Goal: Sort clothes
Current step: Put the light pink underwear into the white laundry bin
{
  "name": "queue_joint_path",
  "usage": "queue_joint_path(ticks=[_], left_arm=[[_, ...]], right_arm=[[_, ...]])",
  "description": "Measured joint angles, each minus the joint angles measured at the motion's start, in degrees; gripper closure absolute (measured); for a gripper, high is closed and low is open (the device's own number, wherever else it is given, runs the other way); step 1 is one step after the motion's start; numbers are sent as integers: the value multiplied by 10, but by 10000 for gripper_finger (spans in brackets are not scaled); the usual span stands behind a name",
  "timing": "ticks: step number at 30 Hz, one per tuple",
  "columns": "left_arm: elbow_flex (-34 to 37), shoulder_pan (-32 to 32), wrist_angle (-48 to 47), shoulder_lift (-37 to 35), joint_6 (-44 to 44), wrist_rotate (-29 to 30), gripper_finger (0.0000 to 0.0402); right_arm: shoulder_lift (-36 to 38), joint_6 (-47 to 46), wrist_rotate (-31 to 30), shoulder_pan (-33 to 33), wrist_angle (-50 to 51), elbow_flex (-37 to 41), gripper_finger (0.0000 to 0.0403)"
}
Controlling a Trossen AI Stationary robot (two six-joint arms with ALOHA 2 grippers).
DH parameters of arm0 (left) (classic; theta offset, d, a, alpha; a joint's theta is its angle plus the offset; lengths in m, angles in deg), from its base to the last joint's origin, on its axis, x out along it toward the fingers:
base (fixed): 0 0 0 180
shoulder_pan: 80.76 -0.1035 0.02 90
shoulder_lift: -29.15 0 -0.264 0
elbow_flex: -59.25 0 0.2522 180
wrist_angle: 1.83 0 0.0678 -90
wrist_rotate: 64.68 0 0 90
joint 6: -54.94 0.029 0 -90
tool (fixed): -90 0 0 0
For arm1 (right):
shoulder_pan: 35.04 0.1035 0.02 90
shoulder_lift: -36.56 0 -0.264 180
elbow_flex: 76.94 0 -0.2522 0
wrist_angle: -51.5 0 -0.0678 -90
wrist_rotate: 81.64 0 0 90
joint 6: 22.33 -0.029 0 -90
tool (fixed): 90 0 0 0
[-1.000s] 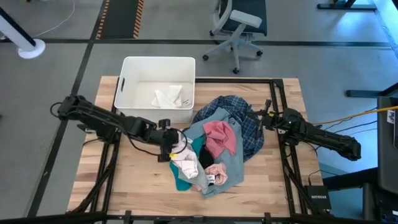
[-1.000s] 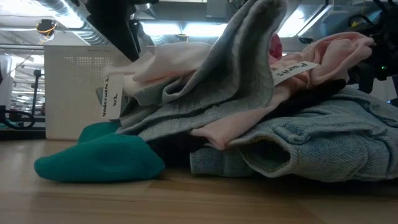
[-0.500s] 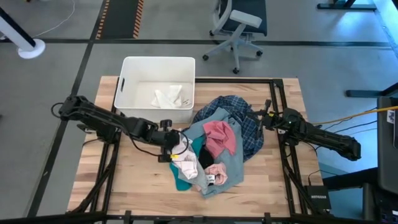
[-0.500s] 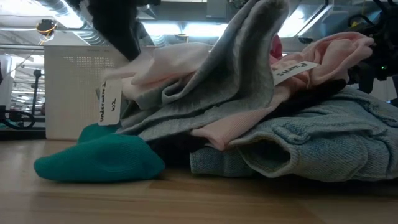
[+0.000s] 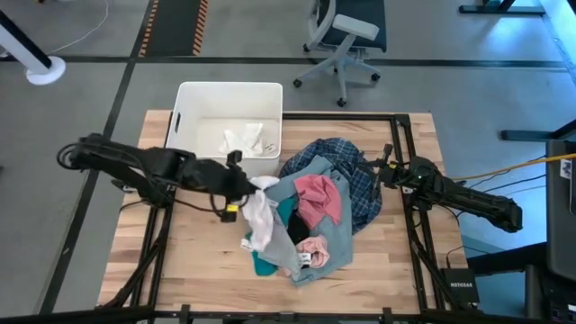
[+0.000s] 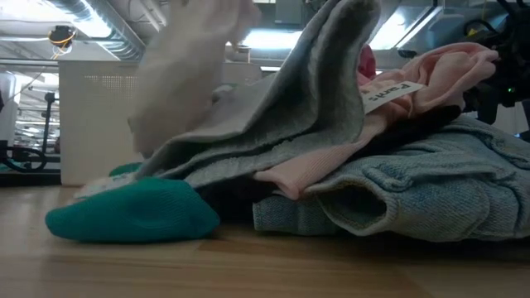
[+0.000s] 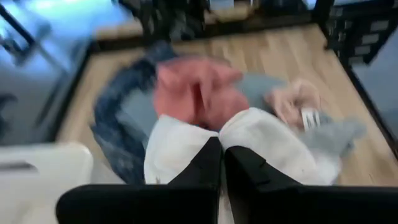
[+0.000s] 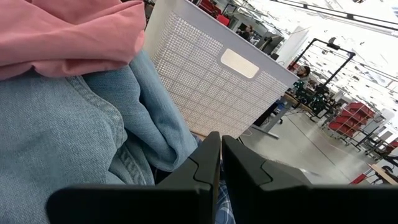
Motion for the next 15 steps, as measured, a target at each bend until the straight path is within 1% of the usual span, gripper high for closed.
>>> queue_joint_path(ticks=[3,8,11,15], left_arm=[[0,-2,42,-19,54,3,398],[0,-7,107,-44,115,11,399],[0,-12,138,-58,146,52,399],[0,-23,190,-70,187,133,399]], right_arm=[[0,0,0,0,0,0,368],[0,0,0,0,0,0,368],[0,0,0,0,0,0,368],[0,0,0,0,0,0,368]])
